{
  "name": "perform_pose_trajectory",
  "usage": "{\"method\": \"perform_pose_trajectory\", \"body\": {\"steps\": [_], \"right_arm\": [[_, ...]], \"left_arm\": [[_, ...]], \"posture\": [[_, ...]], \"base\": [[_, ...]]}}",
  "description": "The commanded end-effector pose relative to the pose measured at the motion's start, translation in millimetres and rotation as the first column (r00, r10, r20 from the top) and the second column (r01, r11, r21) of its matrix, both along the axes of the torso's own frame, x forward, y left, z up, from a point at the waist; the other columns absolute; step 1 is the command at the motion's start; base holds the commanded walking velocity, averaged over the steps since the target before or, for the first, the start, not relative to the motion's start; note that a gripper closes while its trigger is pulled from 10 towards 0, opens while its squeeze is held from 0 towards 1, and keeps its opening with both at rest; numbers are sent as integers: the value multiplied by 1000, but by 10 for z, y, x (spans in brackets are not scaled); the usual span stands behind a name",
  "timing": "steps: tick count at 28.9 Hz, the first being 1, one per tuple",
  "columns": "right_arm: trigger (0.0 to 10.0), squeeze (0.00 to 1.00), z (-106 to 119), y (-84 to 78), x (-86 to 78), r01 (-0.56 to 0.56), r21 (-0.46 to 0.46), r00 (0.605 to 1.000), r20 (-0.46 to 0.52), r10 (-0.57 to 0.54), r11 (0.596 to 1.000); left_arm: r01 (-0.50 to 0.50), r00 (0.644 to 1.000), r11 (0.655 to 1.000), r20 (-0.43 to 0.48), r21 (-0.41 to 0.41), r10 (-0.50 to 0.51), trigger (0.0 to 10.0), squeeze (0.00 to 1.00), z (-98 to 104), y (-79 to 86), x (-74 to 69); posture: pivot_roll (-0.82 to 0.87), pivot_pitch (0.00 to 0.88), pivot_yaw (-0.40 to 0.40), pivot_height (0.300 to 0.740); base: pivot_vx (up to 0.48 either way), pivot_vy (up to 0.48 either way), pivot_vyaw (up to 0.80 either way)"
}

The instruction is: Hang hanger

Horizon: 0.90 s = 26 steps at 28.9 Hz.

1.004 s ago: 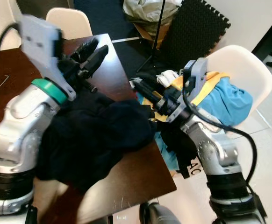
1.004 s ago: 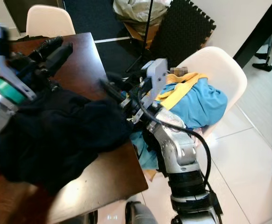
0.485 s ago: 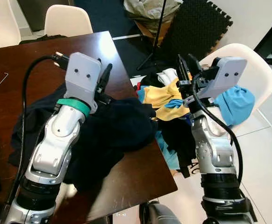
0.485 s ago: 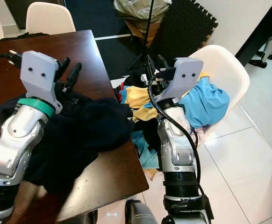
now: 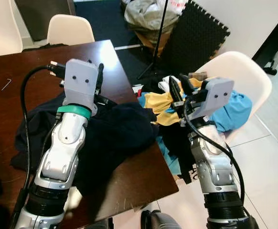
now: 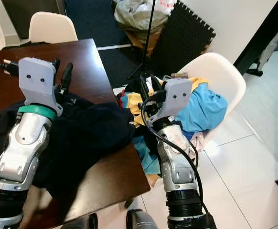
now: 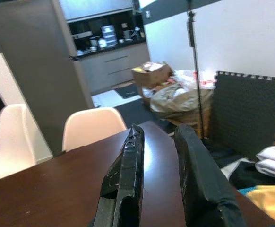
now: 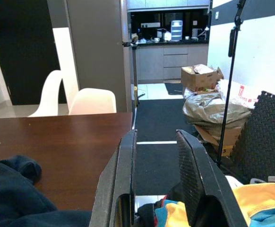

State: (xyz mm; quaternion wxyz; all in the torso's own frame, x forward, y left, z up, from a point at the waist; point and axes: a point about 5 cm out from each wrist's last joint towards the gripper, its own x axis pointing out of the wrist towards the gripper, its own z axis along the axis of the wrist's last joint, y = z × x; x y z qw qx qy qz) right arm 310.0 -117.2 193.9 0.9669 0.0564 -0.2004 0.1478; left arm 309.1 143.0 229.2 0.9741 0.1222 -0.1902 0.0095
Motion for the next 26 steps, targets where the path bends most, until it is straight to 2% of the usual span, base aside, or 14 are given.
{"method": "perform_pose_trajectory", "body": {"steps": [1,6,13,26], "right_arm": [[10000,0,-63,-13,2,0,-5,1000,-21,0,1000],[10000,0,-37,7,23,-17,-8,1000,-12,17,1000],[10000,0,25,119,34,-67,15,998,-2,67,998],[10000,0,9,126,37,-76,11,997,-7,76,997]], "left_arm": [[-27,1000,1000,9,-1,27,10000,0,-9,21,20],[-31,999,1000,26,2,31,10000,0,22,21,44],[-47,998,999,30,7,46,10000,0,-3,61,49],[-53,998,999,31,4,53,10000,0,-22,66,74]], "posture": [[47,0,4,740],[49,0,6,740],[57,0,7,740],[45,0,8,740]], "base": [[-281,0,0],[-292,0,0],[-325,0,0],[-378,0,0]]}}
